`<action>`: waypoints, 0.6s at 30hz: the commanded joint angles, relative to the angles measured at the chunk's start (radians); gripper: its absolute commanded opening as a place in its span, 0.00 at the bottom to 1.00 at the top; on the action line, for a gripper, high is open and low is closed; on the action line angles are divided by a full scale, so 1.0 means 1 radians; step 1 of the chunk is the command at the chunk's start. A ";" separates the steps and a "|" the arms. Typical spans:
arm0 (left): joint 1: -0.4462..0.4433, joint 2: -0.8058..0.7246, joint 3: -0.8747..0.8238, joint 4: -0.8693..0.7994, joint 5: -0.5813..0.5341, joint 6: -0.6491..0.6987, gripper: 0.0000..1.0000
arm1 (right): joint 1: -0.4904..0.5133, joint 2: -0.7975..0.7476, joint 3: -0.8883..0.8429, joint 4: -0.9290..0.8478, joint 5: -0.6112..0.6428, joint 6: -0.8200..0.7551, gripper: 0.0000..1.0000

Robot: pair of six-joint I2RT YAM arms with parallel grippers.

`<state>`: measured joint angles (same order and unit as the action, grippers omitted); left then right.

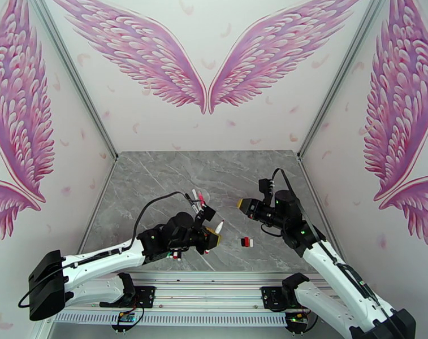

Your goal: Open the pen caps

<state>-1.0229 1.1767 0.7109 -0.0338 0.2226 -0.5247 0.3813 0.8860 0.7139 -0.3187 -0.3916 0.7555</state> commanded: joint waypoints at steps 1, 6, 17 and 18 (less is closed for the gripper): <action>0.013 -0.040 -0.017 -0.008 -0.012 -0.020 0.04 | 0.035 -0.011 0.027 -0.222 0.089 -0.063 0.09; 0.037 -0.068 -0.015 -0.017 0.002 -0.038 0.05 | 0.110 0.012 0.026 -0.392 0.154 -0.103 0.10; 0.041 -0.113 -0.010 -0.032 -0.110 -0.034 0.06 | 0.213 0.086 0.016 -0.540 0.252 -0.201 0.10; 0.041 -0.119 -0.007 -0.041 -0.115 -0.029 0.06 | 0.216 0.091 0.006 -0.539 0.258 -0.203 0.10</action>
<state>-0.9863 1.0912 0.7063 -0.0444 0.1528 -0.5602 0.5854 0.9638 0.7193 -0.8062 -0.1841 0.5995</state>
